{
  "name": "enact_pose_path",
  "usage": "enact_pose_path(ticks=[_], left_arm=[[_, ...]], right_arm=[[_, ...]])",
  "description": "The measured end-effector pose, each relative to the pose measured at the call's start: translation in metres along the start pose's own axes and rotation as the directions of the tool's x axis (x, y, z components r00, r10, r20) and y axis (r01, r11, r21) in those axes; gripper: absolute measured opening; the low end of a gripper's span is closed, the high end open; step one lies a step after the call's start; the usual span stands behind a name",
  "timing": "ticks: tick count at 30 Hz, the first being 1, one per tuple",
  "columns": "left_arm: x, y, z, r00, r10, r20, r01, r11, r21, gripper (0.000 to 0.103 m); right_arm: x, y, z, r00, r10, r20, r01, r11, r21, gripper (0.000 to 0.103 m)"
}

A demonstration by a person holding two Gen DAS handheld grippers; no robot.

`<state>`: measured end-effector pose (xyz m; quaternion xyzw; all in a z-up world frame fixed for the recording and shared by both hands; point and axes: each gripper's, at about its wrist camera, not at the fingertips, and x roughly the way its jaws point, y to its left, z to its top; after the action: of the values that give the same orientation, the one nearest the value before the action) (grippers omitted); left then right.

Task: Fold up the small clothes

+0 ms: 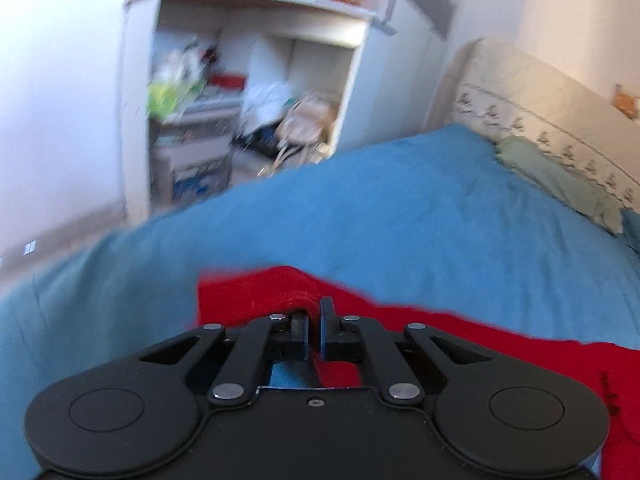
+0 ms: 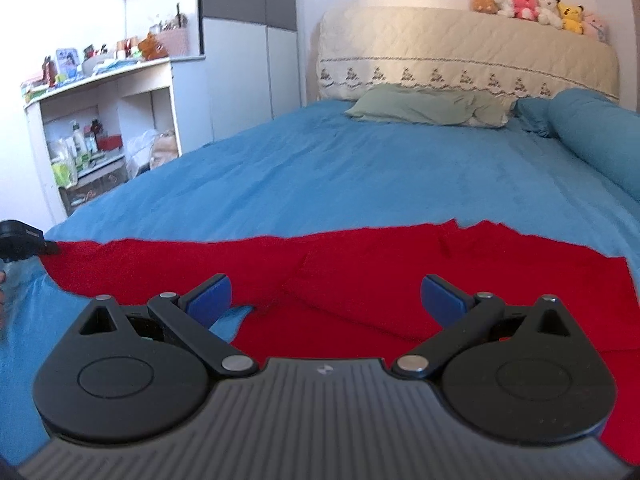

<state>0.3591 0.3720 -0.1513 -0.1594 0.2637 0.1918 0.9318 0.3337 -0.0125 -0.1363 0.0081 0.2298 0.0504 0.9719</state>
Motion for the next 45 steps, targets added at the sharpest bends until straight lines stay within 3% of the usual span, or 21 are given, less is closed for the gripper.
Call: enact_pose_path(ticks=[4, 7, 11, 15, 18, 20, 24, 28, 30, 32, 33, 34, 35, 38, 40, 45], left_arm=[[-0.034, -0.061, 0.016, 0.992, -0.097, 0.075, 0.089, 0.99, 0.11, 0.004], [-0.063, -0.123, 0.02, 0.968, -0.224, 0.114, 0.2, 0.962, 0.187, 0.004], [-0.089, -0.217, 0.009, 0.911, -0.405, 0.082, 0.376, 0.895, 0.239, 0.004], [-0.092, -0.312, -0.031, 0.85, -0.527, -0.013, 0.507, 0.81, 0.295, 0.004], [-0.077, -0.37, -0.075, 0.819, -0.559, -0.127, 0.569, 0.765, 0.301, 0.004], [-0.061, -0.396, -0.108, 0.802, -0.556, -0.218, 0.597, 0.751, 0.281, 0.004], [-0.035, -0.415, -0.163, 0.789, -0.517, -0.331, 0.607, 0.739, 0.291, 0.004], [-0.029, -0.412, -0.183, 0.777, -0.511, -0.367, 0.617, 0.734, 0.285, 0.006], [-0.029, -0.408, -0.181, 0.762, -0.533, -0.367, 0.636, 0.723, 0.271, 0.018], [-0.029, -0.399, -0.175, 0.745, -0.556, -0.368, 0.656, 0.712, 0.25, 0.072], [-0.031, -0.397, -0.168, 0.741, -0.567, -0.36, 0.661, 0.71, 0.242, 0.083], [-0.036, -0.392, -0.163, 0.745, -0.572, -0.344, 0.659, 0.712, 0.242, 0.1], [-0.043, -0.386, -0.157, 0.756, -0.572, -0.317, 0.649, 0.717, 0.254, 0.103], [-0.054, -0.362, -0.138, 0.787, -0.557, -0.267, 0.617, 0.72, 0.319, 0.103], [-0.053, -0.341, -0.126, 0.823, -0.516, -0.237, 0.567, 0.747, 0.346, 0.103], [-0.041, -0.302, -0.112, 0.879, -0.412, -0.241, 0.476, 0.8, 0.366, 0.103]], right_arm=[[-0.011, -0.024, 0.008, 1.0, -0.017, 0.018, 0.016, 0.999, 0.028, 0.103], [-0.026, -0.051, 0.013, 0.998, -0.039, 0.042, 0.037, 0.997, 0.061, 0.103], [-0.052, -0.092, 0.018, 0.993, -0.096, 0.075, 0.09, 0.993, 0.077, 0.103], [-0.076, -0.139, 0.019, 0.978, -0.184, 0.097, 0.178, 0.982, 0.066, 0.103], [-0.088, -0.174, 0.015, 0.971, -0.225, 0.084, 0.218, 0.972, 0.083, 0.103], [-0.093, -0.194, 0.009, 0.967, -0.246, 0.069, 0.239, 0.966, 0.096, 0.103], [-0.093, -0.225, -0.009, 0.968, -0.25, 0.016, 0.247, 0.963, 0.108, 0.103], [-0.085, -0.239, -0.023, 0.968, -0.251, -0.012, 0.25, 0.961, 0.118, 0.103], [-0.079, -0.243, -0.027, 0.968, -0.251, -0.018, 0.251, 0.959, 0.134, 0.103], [-0.071, -0.239, -0.029, 0.968, -0.249, -0.024, 0.249, 0.957, 0.147, 0.103], [-0.069, -0.238, -0.03, 0.969, -0.247, -0.023, 0.248, 0.957, 0.151, 0.103], [-0.065, -0.235, -0.028, 0.969, -0.247, -0.021, 0.247, 0.956, 0.155, 0.103], [-0.064, -0.233, -0.026, 0.97, -0.244, -0.018, 0.244, 0.957, 0.158, 0.103], [-0.059, -0.225, -0.02, 0.974, -0.226, -0.016, 0.226, 0.964, 0.139, 0.103], [-0.051, -0.212, -0.017, 0.981, -0.19, -0.044, 0.192, 0.979, 0.073, 0.103], [-0.018, -0.167, -0.019, 0.988, -0.117, -0.098, 0.11, 0.991, -0.073, 0.103]])
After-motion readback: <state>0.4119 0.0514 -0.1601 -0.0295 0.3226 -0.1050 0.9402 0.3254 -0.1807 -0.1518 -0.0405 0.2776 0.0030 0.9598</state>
